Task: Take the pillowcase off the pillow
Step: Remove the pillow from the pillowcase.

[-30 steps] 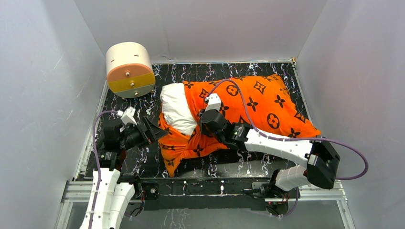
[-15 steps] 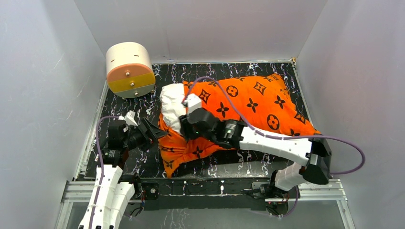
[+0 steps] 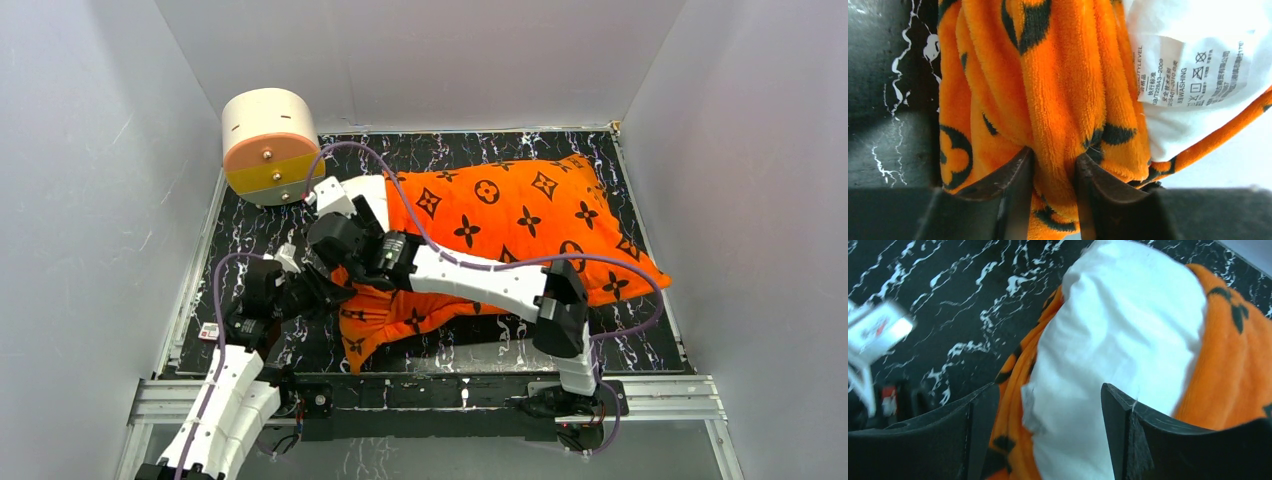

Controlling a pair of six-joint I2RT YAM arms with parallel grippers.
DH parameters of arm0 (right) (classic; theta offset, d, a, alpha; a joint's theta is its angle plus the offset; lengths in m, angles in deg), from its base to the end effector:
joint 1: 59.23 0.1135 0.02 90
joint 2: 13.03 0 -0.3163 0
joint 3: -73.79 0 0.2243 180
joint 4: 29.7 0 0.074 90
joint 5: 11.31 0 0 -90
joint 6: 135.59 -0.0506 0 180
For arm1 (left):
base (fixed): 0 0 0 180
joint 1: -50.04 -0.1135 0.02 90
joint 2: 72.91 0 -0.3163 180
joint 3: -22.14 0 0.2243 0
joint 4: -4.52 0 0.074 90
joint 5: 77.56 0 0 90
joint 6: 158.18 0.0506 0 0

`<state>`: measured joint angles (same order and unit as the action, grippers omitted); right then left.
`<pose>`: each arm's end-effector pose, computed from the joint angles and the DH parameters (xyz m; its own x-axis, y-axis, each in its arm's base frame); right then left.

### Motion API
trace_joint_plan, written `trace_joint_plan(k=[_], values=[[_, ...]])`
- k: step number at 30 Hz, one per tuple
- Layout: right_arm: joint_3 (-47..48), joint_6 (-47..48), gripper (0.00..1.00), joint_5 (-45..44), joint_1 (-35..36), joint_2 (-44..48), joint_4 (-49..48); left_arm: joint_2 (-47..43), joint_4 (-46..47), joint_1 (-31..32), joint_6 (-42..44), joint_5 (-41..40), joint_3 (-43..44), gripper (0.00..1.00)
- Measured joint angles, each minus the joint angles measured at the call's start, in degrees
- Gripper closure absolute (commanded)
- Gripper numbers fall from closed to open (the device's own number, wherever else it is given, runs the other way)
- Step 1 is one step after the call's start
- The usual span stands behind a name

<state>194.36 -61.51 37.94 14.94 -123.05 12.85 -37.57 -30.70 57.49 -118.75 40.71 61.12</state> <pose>0.1529 0.4182 0.3922 -0.2975 -0.2875 -0.9104 -0.5160 0.8507 -0.1000 0.0830 -0.0350 0.2486 -0.7270 -0.5910 -0.3495 -0.0744 0.5739 -0.8156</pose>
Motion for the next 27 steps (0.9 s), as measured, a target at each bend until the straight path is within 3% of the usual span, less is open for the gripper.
trace_joint_plan(k=[5,11,13,15,18,19,23,27], values=[[6.93,1.33,0.09,-1.81,-3.56,-5.51,0.33,-2.23,2.40,4.33,-2.82,-3.67,-2.56,1.00],[14.34,2.62,0.10,-1.75,-7.13,-11.50,1.29,0.22,5.42,9.16,-4.59,-7.15,-3.63,1.00],[14.82,2.62,0.15,-1.97,-7.48,-13.27,2.19,-0.07,6.21,9.97,-5.14,-8.04,-4.22,1.00],[14.73,2.86,0.28,-2.84,-7.45,-15.17,3.67,-0.59,6.56,10.38,-5.64,-8.72,-4.72,1.00],[14.71,4.20,0.78,-6.16,-7.41,-17.25,4.59,-0.92,6.93,10.71,-6.12,-9.68,-5.40,1.00],[14.73,4.81,0.86,-7.58,-7.41,-17.49,4.87,-0.90,7.10,10.75,-6.25,-9.86,-5.46,1.00],[15.43,7.34,1.00,-10.34,-7.39,-17.51,5.49,-0.92,8.41,10.88,-6.56,-10.58,-5.55,1.00],[17.38,12.96,1.00,-9.75,-7.78,-17.51,5.66,-0.92,9.51,11.02,-6.64,-11.67,-5.77,1.00]])
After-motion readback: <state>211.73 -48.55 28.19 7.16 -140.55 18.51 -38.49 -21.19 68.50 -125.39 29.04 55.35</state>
